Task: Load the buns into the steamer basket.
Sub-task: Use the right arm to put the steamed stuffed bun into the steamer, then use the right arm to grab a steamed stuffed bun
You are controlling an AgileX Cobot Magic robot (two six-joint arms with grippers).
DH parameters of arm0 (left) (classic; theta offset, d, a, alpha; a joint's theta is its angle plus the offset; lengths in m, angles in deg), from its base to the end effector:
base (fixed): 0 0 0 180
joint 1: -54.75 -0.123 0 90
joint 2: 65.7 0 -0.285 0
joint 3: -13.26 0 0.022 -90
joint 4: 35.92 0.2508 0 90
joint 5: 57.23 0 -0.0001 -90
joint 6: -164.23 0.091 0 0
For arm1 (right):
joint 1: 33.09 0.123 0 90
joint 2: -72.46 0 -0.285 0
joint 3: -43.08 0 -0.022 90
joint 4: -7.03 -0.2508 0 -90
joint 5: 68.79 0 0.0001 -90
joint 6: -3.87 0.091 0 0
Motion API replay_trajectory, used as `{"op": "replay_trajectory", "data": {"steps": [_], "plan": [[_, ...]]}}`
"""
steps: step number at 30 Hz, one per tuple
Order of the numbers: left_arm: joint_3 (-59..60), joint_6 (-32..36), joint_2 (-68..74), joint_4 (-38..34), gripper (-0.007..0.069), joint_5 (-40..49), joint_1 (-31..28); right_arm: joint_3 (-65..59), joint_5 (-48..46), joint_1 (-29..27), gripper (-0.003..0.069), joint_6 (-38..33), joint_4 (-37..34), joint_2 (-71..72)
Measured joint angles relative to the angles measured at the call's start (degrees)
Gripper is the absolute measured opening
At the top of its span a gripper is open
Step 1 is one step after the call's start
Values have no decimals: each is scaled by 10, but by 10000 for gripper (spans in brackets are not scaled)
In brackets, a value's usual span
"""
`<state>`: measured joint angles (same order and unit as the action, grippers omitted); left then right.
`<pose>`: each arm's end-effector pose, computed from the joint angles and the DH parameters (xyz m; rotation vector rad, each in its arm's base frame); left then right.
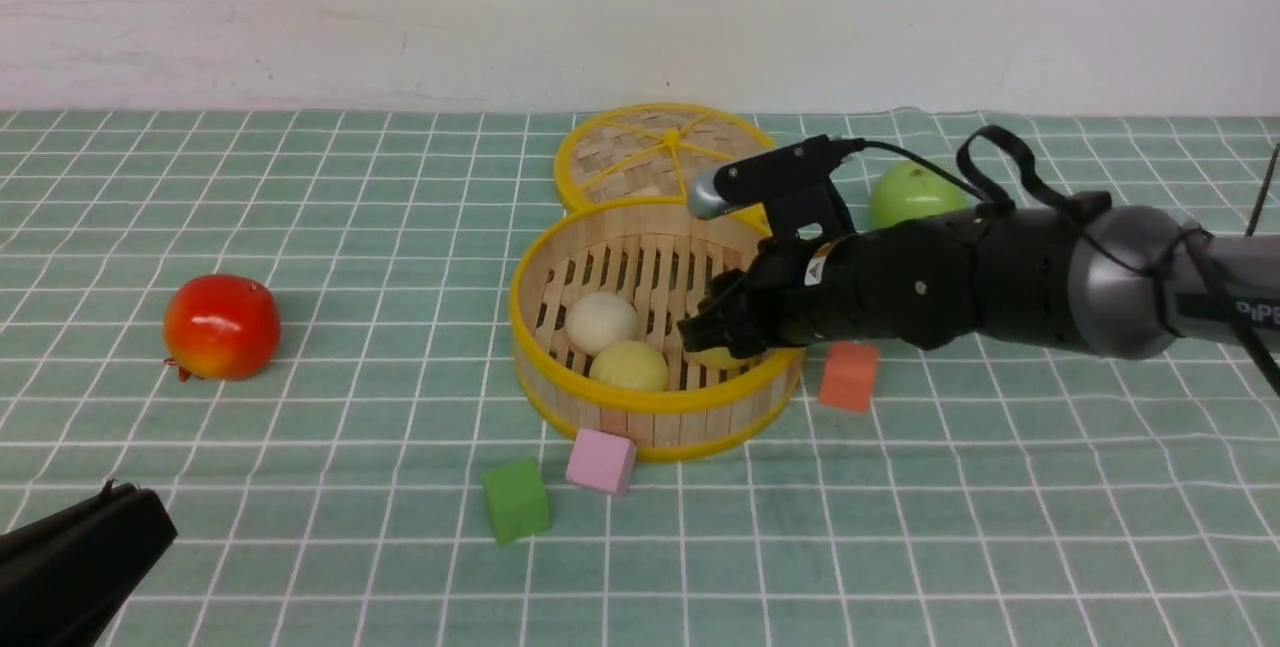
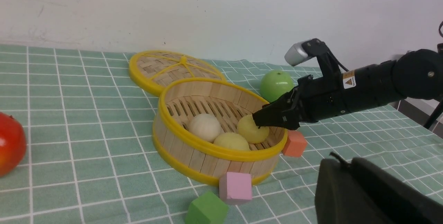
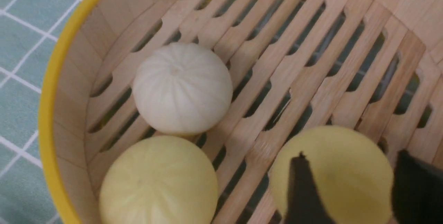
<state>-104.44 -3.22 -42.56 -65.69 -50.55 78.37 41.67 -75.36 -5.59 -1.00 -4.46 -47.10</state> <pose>0.0684 -0.0357 0.2748 0.1389 1.6189 -0.5963 0.3886 0.2046 0.2054 -0.4209 2.2066 0.3494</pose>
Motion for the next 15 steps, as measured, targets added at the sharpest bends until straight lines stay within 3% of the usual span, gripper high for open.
{"op": "replay_trajectory", "data": {"steps": [6,9,15], "plan": [[0,0,0,0,43,0,0,0,-34,-5,521,-15,35,92],[0,0,0,0,47,0,0,0,-62,-19,526,-17,58,121],[0,0,0,0,57,0,0,13,-172,-116,477,62,67,92]]}}
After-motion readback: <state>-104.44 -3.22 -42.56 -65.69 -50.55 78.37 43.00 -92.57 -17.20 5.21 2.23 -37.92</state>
